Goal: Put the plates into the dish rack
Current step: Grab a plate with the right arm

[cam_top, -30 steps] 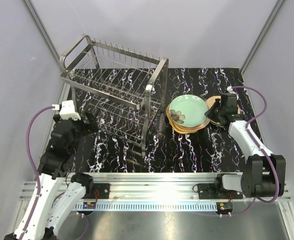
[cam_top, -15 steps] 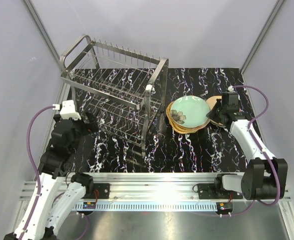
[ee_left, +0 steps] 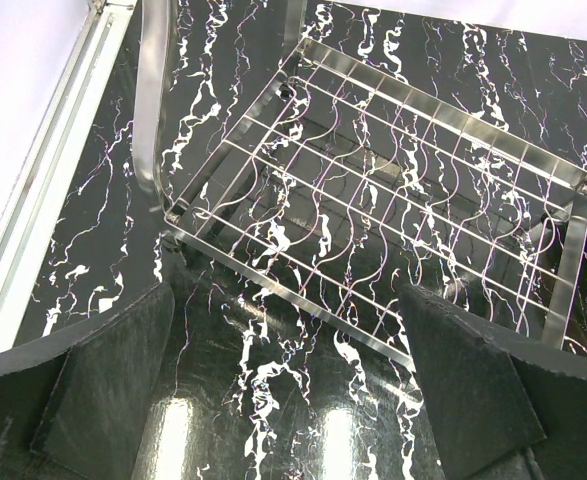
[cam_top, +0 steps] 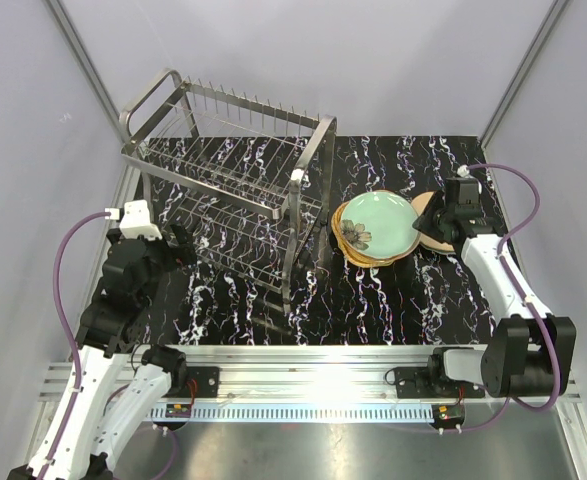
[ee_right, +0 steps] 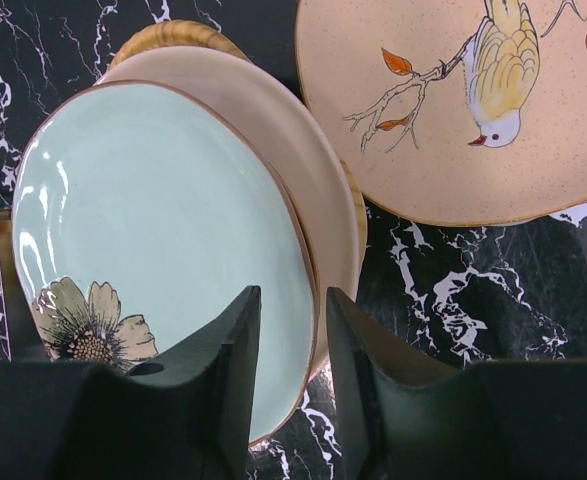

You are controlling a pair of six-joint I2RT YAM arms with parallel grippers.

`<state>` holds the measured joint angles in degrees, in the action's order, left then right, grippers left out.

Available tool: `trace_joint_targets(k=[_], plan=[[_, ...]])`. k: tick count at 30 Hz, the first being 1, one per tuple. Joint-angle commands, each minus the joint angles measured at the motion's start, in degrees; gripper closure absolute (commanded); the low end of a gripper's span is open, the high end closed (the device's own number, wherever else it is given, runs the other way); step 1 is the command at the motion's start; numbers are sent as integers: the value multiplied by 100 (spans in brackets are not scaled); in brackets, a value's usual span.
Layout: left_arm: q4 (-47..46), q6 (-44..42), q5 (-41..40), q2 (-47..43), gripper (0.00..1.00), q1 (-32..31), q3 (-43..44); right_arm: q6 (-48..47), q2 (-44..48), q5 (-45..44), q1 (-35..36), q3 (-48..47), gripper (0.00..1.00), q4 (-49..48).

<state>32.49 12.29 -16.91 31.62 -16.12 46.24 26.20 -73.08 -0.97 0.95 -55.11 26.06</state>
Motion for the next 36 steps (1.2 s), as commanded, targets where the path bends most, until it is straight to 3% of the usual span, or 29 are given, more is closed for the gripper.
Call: trace_joint_targets(k=[1,7,20,21,28,36], plan=[[-217,10,73,-15,1,3,43,-88,-31,-70,-16,-167,59,-5],[-217,10,82,-33,1,4,43,-97,-92,-105,-16,-105,59,-31],[-217,1,82,-15,1,-5,43,-35,-312,282,-16,-17,69,-207],[-217,10,82,-15,1,3,43,-27,-321,291,-25,-17,78,-190],[-217,10,82,-15,1,4,43,-62,-216,186,-16,-87,96,-111],[-217,10,91,-24,1,-5,43,-62,-277,202,-16,-70,100,-137]])
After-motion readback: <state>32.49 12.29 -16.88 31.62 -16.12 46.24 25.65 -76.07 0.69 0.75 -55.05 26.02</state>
